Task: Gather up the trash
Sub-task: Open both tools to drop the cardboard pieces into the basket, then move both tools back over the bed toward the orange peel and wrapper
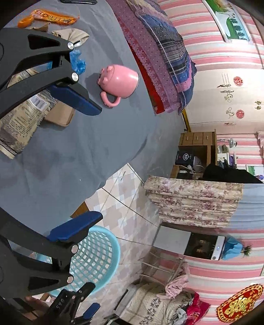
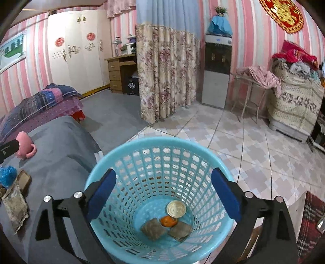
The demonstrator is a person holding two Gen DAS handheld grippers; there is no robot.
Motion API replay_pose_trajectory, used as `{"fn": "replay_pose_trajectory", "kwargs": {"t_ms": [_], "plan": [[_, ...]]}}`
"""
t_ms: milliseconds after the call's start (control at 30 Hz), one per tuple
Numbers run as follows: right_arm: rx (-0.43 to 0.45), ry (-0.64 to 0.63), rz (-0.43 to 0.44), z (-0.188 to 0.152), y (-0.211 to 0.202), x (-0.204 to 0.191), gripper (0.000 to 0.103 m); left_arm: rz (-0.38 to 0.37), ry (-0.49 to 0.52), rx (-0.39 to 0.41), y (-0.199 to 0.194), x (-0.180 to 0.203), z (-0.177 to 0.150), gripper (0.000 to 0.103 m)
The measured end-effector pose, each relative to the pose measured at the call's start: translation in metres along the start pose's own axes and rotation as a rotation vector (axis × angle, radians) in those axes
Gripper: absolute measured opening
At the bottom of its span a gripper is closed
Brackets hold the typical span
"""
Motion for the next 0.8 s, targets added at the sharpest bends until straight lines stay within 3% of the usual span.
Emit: {"fn": "replay_pose_trajectory", "kwargs": {"t_ms": [333, 800], "plan": [[0.014, -0.076, 0.111, -0.012, -0.029, -0.052, 0.093, 0.119, -0.009, 0.027, -0.050, -0.043, -0.030, 0.095], [-0.021, -0.170, 0.241, -0.052, -0.053, -0.125, 0.093, 0.241, -0.110, -0.017, -0.102, -0.133, -0.092, 0.097]]}}
Point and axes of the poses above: each gripper's, at about its wrist camera, not at the fingertips, and y roughly the way its jaws point, x to its right, z to its top, the point moved 5 cm from there along y, roughly the way its jaws point, and after that the axes turned 15 degrees about y, right-handed, at the moved point
